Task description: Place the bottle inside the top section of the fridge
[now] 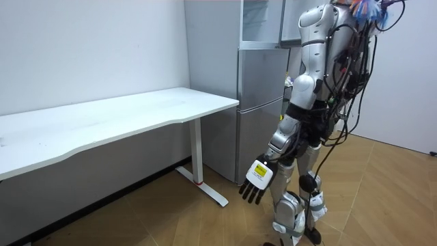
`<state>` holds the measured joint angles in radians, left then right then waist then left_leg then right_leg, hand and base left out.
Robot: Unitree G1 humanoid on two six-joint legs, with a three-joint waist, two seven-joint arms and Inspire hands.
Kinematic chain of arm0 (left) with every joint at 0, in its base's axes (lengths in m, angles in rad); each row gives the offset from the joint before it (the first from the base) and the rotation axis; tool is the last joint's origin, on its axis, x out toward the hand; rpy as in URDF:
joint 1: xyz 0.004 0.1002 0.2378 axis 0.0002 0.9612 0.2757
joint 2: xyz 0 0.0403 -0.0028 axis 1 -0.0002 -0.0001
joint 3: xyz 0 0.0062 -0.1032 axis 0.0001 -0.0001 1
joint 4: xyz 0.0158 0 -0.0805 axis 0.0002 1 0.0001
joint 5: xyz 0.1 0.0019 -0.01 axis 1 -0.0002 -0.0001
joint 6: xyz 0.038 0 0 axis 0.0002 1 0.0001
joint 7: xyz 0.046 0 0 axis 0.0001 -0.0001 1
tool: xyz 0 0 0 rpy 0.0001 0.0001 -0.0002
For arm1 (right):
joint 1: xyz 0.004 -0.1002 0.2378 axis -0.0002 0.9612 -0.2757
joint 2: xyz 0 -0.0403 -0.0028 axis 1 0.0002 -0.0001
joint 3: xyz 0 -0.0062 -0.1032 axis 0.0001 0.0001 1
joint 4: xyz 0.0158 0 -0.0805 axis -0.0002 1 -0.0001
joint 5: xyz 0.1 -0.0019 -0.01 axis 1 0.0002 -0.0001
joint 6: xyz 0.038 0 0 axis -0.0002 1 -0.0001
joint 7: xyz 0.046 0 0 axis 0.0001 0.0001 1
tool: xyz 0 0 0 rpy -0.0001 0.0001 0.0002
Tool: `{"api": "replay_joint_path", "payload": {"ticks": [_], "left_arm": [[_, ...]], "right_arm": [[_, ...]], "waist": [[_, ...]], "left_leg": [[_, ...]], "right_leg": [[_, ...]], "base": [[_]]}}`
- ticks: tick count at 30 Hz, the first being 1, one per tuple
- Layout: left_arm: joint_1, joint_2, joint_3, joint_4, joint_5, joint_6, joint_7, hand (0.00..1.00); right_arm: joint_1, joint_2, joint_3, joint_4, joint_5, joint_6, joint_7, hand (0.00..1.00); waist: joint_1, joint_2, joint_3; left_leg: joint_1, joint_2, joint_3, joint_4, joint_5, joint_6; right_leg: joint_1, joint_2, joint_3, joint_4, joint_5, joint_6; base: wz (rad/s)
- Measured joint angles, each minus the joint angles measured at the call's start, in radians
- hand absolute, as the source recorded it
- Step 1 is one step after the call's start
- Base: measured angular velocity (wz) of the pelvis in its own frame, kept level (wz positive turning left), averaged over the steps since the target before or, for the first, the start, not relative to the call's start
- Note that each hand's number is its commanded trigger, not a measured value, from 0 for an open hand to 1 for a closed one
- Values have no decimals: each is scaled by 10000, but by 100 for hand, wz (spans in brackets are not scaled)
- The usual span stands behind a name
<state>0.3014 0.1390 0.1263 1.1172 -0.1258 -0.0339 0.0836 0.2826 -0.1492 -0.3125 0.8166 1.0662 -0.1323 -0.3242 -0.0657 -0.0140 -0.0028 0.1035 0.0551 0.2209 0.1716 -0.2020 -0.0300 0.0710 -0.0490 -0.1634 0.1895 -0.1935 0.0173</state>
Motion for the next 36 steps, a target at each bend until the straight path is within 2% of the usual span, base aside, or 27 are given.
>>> {"api": "replay_joint_path", "payload": {"ticks": [2, 6, 11, 13, 14, 17, 20, 22, 26, 30, 33, 36], "left_arm": [[42, -2, 137, 1, 2, 3, -54, 0], [224, 55, 671, -118, 140, 44, -121, 0], [295, 84, 1340, -538, 422, 64, -120, 0], [283, 90, 1368, -700, 424, 59, -122, 0], [250, 106, 1366, -701, 424, 60, -139, 0], [229, 136, 1366, -691, 426, 53, -283, 0], [278, 136, 1369, -686, 426, 54, -369, 0], [307, 167, 1371, -696, 427, 54, -385, 0], [401, 228, 1365, -884, 524, 38, -529, 0], [448, 351, 1250, -961, 551, 27, -520, 0], [444, 368, 1271, -934, 664, -16, -530, 0], [444, 370, 1270, -935, 862, -15, -545, 0]], "right_arm": [[-57, -22, -389, -142, 240, -5, -349, 0], [-318, -148, -1343, -775, 227, -16, -1061, 0], [-357, -407, -2188, -2096, 223, -127, -1864, 0], [-405, -563, -2224, -2490, 172, -210, -2193, 0], [-464, -615, -2224, -2853, 165, -215, -2408, 0], [-602, -794, -2262, -3250, -167, -236, -2802, 0], [-667, -866, -2682, -4130, -177, -249, -3343, 0], [-692, -1006, -2727, -4597, -194, -416, -3561, 0], [-918, -1453, -3074, -4978, -632, -554, -3981, 0], [-1177, -1983, -3004, -5398, -1484, -551, -4376, 0], [-1211, -2091, -3013, -6160, -2515, -543, -4461, 0], [-1257, -2116, -3011, -7005, -2879, -543, -4595, 0]], "waist": [[6, -14, 5], [-221, -73, -7], [-218, -115, 10], [-200, -168, 6], [-216, -217, 56], [-217, -331, 70], [-157, -332, 70], [-173, -325, 76], [-250, -349, 68], [-354, -375, 64], [-342, -443, 57], [-213, -568, 59]], "left_leg": [[-4, -1, 21, -1, 0, 0], [3, -5, 19, -10, -1, 0], [-32, -11, 20, -9, 0, 0], [-95, -18, 19, -12, 0, 1], [-99, -31, 18, -11, 1, 2], [-108, -41, 17, -1, 1, 1], [-117, -56, 18, -3, 2, 1], [-119, -61, 16, -14, 1, 1], [-163, -80, -23, -21, 2, 2], [-181, -84, -23, -20, 2, 2], [-161, -87, -29, -25, 3, 2], [-103, -87, -19, -57, 3, 2]], "right_leg": [[-23, 5, 51, 0, -25, 18], [-29, 7, 52, 5, -33, 19], [-58, -3, 48, 18, -38, 26], [-167, -16, 52, 106, -71, 24], [-225, -42, 50, 241, -148, 25], [-310, -60, 72, 397, -229, 11], [-345, -63, 108, 400, -234, 18], [-349, -66, 102, 387, -239, 25], [-352, -87, 49, 361, -245, 36], [-365, -82, 63, 335, -249, 44], [-350, -81, 61, 344, -249, 43], [-327, -71, 107, 343, -247, 42]], "base": [[0], [0], [0], [0], [0], [0], [-2], [0], [2], [0], [0], [-3]]}}
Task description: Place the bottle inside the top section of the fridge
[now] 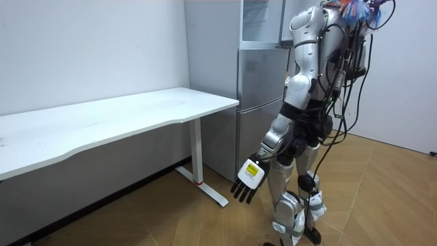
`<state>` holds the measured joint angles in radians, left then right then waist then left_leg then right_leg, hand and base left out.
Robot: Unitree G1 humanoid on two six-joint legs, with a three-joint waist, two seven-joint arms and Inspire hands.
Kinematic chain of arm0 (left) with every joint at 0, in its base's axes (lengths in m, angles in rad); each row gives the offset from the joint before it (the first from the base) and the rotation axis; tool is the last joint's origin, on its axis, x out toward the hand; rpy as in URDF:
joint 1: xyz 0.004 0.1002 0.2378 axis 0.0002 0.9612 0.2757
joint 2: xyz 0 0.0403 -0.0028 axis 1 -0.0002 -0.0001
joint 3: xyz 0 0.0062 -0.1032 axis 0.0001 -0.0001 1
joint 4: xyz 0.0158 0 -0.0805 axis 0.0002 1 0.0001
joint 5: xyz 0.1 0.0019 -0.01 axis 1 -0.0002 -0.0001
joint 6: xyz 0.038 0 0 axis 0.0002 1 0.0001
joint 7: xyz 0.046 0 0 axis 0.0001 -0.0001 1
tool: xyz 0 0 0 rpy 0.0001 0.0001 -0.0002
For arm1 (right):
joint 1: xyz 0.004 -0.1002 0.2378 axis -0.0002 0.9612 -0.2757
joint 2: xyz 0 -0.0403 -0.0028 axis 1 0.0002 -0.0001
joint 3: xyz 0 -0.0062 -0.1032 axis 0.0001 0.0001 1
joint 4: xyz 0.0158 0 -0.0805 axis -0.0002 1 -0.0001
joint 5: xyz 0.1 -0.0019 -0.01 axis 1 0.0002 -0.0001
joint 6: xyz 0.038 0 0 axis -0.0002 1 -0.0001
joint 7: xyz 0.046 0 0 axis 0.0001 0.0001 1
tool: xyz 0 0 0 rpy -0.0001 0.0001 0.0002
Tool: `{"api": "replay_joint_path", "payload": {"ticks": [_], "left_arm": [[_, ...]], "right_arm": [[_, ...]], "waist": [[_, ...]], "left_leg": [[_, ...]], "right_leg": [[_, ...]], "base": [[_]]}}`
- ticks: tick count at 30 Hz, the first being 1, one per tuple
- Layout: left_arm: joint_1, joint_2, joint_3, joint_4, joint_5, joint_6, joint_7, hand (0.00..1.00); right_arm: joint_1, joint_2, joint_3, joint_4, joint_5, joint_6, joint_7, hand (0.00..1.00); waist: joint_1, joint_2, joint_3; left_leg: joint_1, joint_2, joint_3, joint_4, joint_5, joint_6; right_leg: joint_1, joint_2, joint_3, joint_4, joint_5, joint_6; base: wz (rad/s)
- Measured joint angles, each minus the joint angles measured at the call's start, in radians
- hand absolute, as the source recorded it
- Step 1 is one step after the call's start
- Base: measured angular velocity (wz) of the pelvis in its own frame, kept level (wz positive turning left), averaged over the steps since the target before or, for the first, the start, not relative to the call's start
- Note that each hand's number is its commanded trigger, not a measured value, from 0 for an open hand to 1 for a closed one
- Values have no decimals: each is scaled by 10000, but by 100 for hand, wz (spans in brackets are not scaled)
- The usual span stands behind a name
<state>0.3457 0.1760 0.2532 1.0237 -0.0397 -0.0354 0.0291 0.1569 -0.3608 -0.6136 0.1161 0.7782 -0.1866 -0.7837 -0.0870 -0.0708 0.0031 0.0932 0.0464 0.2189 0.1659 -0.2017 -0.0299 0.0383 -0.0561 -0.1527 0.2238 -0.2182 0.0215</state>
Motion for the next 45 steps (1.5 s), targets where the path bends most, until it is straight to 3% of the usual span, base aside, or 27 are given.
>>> {"api": "replay_joint_path", "payload": {"ticks": [5, 12, 23, 32, 34, 36, 39, 45], "left_arm": [[10, 7, -6, 157, 62, 31, -7, 0], [17, 23, -2, 243, 356, 65, -159, 0], [2, 29, -3, 293, 928, 98, -228, 0], [-110, 53, 19, 883, 935, -3, -422, 0], [-221, 52, 14, 1116, 939, 1, -422, 0], [-357, 60, 10, 1196, 1002, -1, -421, 0], [-437, 113, -15, 1270, 1001, 0, -403, 0], [-451, 407, -321, 1336, 1011, 55, -398, 0]], "right_arm": [[-419, -30, -5, -611, -516, 2, -52, 0], [-1133, -665, 41, -1580, -1270, 6, 76, 0], [-1320, -672, 447, -1672, -1621, 163, 333, 0], [-1626, -687, 881, -2130, -3273, 480, 312, 0], [-2023, -794, 880, -2509, -3254, 510, 264, 0], [-2426, -1284, 877, -2752, -3433, 503, 246, 0], [-2647, -1615, 877, -2933, -3529, 407, 383, 0], [-2789, -1637, 926, -3296, -3550, 275, 1192, 0]], "waist": [[64, -152, 18], [141, -87, 45], [165, -210, 10], [213, -235, 6], [215, -245, 11], [292, -362, 12], [360, -534, -8], [422, -620, 35]], "left_leg": [[24, 1, 3, 0, -1, 0], [-109, 5, -62, 6, 0, 1], [-121, -2, -65, 22, 1, 2], [-112, -4, -53, 22, 1, 2], [-121, -2, -50, 22, 3, 2], [-118, -2, -60, 27, 3, 2], [-122, 2, -119, 55, 3, 3], [-123, 12, -156, 84, -4, 5]], "right_leg": [[40, -1, -16, -24, 14, -2], [-44, -8, -133, 9, 33, -2], [-46, -35, -188, 10, 12, -3], [-84, -31, -145, 127, 13, -5], [-113, -25, -134, 132, 11, -7], [-97, -24, -136, 82, 8, -11], [-4, -7, -147, -28, 31, -6], [126, -4, -229, -89, 100, 5]], "base": [[0], [4], [0], [-1], [-2], [2], [5], [2]]}}
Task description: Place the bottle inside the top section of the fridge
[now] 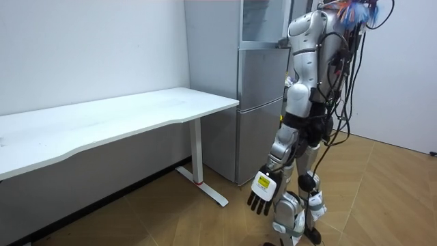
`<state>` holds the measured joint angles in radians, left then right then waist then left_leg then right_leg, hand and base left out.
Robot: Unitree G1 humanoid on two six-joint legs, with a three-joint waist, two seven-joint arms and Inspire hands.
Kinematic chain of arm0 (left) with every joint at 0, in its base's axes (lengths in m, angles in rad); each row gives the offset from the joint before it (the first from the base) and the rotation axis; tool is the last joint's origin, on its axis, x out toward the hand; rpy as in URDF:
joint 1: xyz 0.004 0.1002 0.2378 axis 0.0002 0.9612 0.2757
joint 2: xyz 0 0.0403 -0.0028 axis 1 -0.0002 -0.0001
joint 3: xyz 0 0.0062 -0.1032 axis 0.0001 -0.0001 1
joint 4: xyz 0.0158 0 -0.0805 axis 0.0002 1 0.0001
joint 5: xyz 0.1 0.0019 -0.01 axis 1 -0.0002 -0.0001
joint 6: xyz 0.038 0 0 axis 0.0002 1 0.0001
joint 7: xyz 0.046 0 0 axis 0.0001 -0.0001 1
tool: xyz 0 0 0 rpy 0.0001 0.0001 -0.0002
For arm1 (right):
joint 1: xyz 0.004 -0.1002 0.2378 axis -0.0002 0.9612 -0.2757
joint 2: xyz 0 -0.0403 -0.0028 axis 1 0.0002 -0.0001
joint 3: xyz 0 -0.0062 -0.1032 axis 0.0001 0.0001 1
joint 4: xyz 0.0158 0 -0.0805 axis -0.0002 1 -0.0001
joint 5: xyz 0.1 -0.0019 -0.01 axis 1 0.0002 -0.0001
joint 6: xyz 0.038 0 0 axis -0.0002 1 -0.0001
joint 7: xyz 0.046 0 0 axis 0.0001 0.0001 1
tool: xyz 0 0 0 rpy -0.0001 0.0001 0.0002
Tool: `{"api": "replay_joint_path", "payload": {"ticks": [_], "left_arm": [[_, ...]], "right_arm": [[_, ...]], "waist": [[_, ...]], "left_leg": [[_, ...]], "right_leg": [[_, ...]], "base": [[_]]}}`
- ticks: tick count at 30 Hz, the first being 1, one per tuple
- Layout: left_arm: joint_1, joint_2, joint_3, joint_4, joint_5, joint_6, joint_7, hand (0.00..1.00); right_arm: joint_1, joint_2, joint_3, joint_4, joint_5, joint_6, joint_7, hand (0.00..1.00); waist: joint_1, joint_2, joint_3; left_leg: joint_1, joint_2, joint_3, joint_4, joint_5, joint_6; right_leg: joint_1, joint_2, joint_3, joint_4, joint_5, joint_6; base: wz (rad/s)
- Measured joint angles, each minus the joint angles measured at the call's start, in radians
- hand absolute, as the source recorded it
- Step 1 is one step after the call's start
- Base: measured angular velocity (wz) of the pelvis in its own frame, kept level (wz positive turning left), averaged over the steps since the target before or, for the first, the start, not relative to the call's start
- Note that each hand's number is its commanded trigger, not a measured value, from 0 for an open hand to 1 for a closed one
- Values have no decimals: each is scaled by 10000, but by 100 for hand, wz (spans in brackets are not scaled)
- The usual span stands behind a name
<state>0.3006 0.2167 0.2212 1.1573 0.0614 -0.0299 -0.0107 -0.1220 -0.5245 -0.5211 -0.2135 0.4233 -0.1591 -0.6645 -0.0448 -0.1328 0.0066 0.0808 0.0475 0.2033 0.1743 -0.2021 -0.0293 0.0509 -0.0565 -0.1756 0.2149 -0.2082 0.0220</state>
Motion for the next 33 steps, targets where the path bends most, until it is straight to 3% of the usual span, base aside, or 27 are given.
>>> {"api": "replay_joint_path", "payload": {"ticks": [8, 12, 15, 21, 26, 31, 33], "left_arm": [[-17, 17, -74, -69, 277, 20, -18, 0], [-16, 16, -74, -70, 618, 76, -20, 0], [-24, 40, -87, -81, 656, 89, -20, 0], [35, 64, -112, -48, 662, 101, -24, 0], [-26, 63, -223, -90, 666, 182, -31, 0], [-9, 54, -295, -203, 927, 463, -61, 0], [-12, 53, -294, -284, 1085, 519, -136, 0]], "right_arm": [[-4, 0, 716, -29, -3, -97, 1168, 0], [-163, 0, 998, -34, -4, 114, 1680, 0], [-503, -12, 1102, -33, -16, 168, 1995, 0], [-648, -318, 1827, -32, -10, 193, 2656, 0], [-820, -325, 2102, 126, 303, 299, 3428, 0], [-1336, -325, 2177, 720, 456, 297, 4121, 0], [-1480, -325, 2184, 960, 452, 310, 4393, 0]], "waist": [[87, 265, -45], [212, 267, -39], [222, 192, -32], [364, -49, 91], [542, -71, 54], [514, 109, 21], [535, 181, -33]], "left_leg": [[-3, 24, -6, -11, -34, 23], [-41, 30, -26, 8, -33, 22], [-145, 28, -162, 101, -33, 22], [-164, 39, -240, 169, -39, 14], [-212, 38, -412, 230, -84, 21], [-171, 55, -437, 290, -81, 18], [-158, 59, -434, 323, -78, 18]], "right_leg": [[23, 23, -33, -77, 60, -7], [21, 25, -72, -82, 61, -8], [39, 16, -207, -111, 61, -8], [172, 18, -292, -130, 69, -22], [217, 5, -463, -125, 70, -22], [362, 10, -508, -116, 81, -40], [384, 14, -507, -114, 95, -59]], "base": [[1], [1], [12], [6], [8], [3], [0]]}}
